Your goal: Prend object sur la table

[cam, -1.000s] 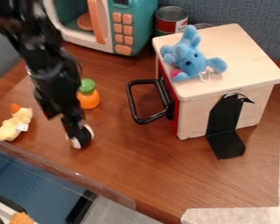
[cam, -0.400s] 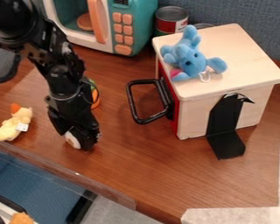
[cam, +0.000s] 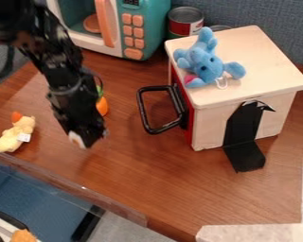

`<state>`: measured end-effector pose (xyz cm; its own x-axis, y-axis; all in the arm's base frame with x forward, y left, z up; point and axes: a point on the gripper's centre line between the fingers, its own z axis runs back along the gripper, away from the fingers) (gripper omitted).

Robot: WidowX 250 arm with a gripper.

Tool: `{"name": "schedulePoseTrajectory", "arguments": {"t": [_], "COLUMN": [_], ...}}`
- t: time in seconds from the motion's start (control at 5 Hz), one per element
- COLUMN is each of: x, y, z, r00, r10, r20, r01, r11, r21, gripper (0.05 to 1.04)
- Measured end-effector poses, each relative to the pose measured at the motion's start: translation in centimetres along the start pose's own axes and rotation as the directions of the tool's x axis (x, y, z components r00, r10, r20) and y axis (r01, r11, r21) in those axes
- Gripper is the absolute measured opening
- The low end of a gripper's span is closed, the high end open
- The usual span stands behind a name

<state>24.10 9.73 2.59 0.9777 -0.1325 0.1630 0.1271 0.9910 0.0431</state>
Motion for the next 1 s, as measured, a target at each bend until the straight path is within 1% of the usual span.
{"name": "schedulePoseTrajectory", "arguments": {"t": [0.2,0.4,0.6,0.8,1.0], "x": [2.4,4.9,6.5,7.3,7.7], "y": [2.9,7.7,12.8,17.3,19.6], "z": [4.0,6.9,5.7,3.5,1.7], "r00": [0.997,0.987,0.969,0.942,0.923], "r10": [0.055,0.132,0.226,0.319,0.367], "r20": [0.059,0.096,0.097,0.105,0.116], "r01": [-0.054,-0.132,-0.229,-0.328,-0.379], "r11": [0.998,0.991,0.973,0.941,0.918], "r21": [-0.018,-0.008,0.028,0.08,0.118], "gripper": [0.478,0.478,0.478,0.478,0.478]}}
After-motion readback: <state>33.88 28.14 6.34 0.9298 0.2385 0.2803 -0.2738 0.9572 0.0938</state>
